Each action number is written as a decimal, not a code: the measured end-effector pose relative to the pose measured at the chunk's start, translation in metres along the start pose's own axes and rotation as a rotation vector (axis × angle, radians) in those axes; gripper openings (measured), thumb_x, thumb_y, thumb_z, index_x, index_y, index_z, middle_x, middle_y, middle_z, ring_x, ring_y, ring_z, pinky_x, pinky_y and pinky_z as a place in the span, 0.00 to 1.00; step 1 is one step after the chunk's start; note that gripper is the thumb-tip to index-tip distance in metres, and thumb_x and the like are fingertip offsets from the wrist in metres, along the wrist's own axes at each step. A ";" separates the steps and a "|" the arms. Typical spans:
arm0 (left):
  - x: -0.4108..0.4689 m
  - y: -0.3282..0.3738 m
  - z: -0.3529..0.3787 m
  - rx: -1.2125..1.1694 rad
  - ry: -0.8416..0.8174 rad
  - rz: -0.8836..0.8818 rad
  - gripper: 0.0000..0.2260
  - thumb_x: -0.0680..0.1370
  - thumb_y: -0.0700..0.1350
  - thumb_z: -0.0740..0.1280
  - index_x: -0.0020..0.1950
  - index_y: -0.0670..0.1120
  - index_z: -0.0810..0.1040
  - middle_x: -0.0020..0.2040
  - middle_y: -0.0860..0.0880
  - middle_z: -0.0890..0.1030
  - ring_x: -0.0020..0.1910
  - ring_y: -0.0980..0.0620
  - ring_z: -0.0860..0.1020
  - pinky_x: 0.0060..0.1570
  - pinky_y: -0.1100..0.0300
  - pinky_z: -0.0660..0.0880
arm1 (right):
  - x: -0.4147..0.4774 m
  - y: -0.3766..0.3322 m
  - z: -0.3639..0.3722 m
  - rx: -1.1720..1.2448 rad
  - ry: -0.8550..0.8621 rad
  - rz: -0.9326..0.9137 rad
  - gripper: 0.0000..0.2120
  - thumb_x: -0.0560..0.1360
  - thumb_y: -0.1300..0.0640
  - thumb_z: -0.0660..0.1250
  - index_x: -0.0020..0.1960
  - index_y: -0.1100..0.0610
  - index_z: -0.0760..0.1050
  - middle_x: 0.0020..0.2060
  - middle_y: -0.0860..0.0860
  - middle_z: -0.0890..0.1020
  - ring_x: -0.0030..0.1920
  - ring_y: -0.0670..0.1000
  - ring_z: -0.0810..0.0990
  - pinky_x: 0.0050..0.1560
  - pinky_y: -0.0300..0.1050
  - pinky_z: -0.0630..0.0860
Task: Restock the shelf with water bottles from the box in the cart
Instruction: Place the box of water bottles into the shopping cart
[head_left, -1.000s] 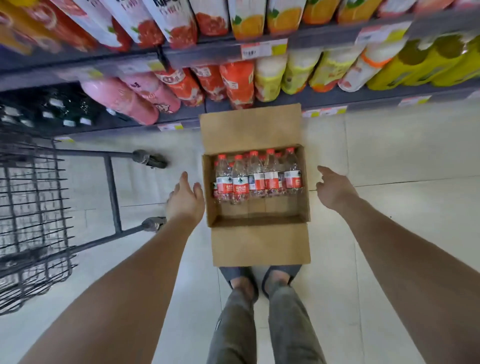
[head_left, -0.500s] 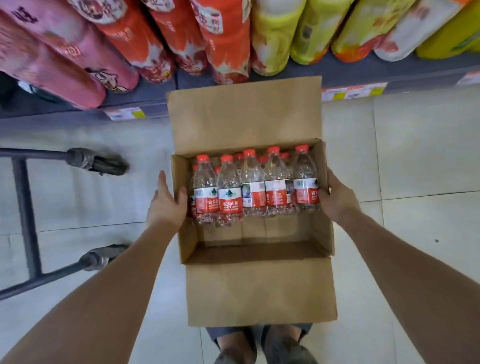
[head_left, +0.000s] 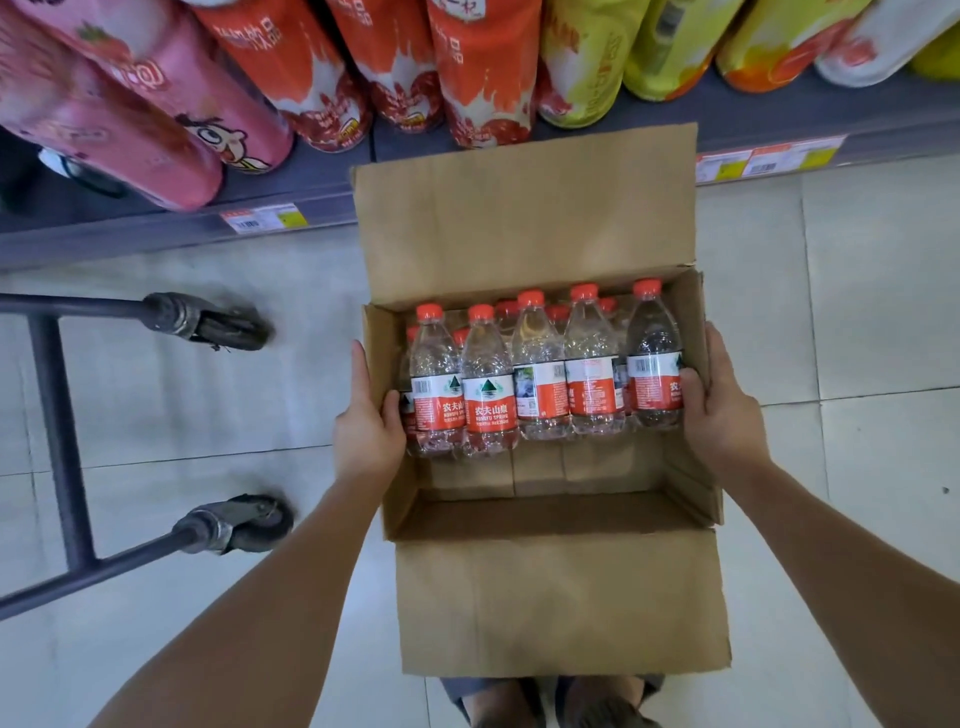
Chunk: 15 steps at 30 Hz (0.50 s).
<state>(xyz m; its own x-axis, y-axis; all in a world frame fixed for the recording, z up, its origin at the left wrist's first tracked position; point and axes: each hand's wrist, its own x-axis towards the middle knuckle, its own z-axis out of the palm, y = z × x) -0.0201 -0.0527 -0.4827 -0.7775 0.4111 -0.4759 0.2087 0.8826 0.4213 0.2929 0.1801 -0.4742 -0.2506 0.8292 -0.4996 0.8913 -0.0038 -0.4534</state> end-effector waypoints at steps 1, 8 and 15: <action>0.001 -0.002 0.000 -0.004 -0.001 0.000 0.35 0.87 0.51 0.62 0.85 0.65 0.41 0.34 0.52 0.75 0.33 0.42 0.79 0.44 0.48 0.82 | 0.001 0.001 0.000 -0.031 0.003 -0.002 0.30 0.83 0.38 0.49 0.83 0.41 0.45 0.46 0.49 0.79 0.34 0.41 0.73 0.32 0.36 0.70; 0.001 -0.001 -0.002 -0.031 0.036 0.023 0.33 0.87 0.48 0.62 0.86 0.63 0.48 0.35 0.52 0.76 0.32 0.45 0.79 0.44 0.46 0.83 | 0.006 0.001 -0.004 -0.114 -0.019 -0.016 0.29 0.85 0.43 0.52 0.83 0.46 0.48 0.49 0.58 0.84 0.39 0.57 0.82 0.44 0.56 0.83; -0.003 -0.002 -0.005 -0.080 0.064 0.105 0.32 0.86 0.45 0.63 0.87 0.58 0.53 0.55 0.41 0.87 0.40 0.43 0.82 0.51 0.48 0.82 | 0.006 0.003 -0.006 -0.120 0.049 -0.089 0.24 0.84 0.47 0.54 0.79 0.44 0.55 0.47 0.60 0.85 0.38 0.64 0.83 0.44 0.61 0.83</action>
<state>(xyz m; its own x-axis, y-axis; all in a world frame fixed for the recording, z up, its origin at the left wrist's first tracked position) -0.0209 -0.0564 -0.4785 -0.7905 0.4830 -0.3767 0.2451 0.8131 0.5280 0.2964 0.1887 -0.4745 -0.3147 0.8496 -0.4234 0.9059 0.1356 -0.4012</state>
